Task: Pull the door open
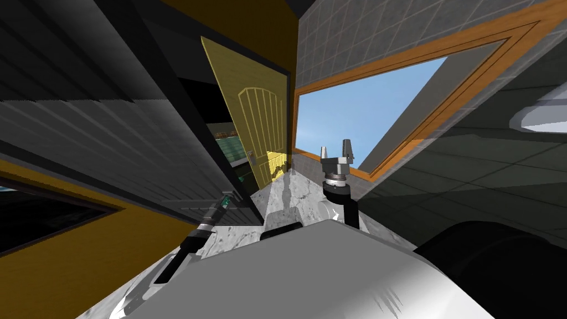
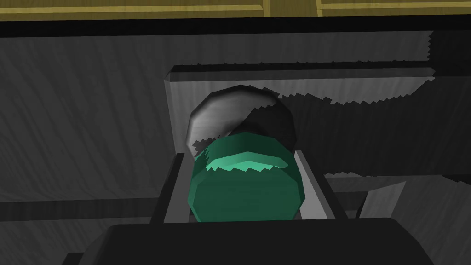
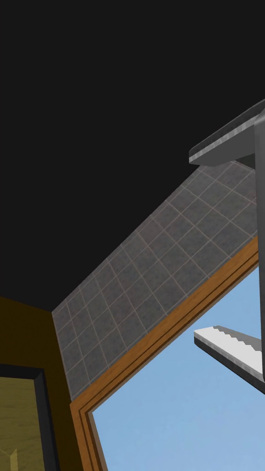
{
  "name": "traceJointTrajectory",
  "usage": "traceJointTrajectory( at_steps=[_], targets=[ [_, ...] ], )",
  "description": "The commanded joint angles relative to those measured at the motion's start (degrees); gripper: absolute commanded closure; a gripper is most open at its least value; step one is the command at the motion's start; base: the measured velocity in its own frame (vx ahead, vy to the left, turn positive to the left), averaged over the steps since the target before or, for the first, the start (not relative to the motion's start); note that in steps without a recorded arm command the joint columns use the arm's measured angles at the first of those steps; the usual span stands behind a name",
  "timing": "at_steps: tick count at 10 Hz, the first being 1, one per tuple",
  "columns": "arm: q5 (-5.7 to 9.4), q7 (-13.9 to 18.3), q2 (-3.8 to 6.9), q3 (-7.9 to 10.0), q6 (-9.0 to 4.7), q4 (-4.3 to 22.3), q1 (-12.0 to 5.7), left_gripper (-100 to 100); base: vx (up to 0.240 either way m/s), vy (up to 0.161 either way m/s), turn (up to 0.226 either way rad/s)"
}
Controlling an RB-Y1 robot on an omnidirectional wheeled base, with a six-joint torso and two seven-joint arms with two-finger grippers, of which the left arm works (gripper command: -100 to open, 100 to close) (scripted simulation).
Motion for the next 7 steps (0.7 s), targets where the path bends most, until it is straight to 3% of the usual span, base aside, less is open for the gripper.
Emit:
traceJointTrajectory(
  at_steps=[1,2,3,7],
  targets=[
    [-0.09,0.62,0.63,-0.55,-1.14,-0.15,0.62,100,-0.194,0.121,-0.096],
    [-0.11,0.88,0.97,-0.71,-1.61,-0.07,0.78,100,-0.165,0.113,-0.112],
    [-0.11,0.63,0.80,-0.53,-1.22,0.14,0.62,100,-0.071,0.047,-0.025],
    [-0.05,2.07,3.04,-1.40,-5.36,1.46,1.96,100,-0.187,0.097,-0.163]
  ],
)
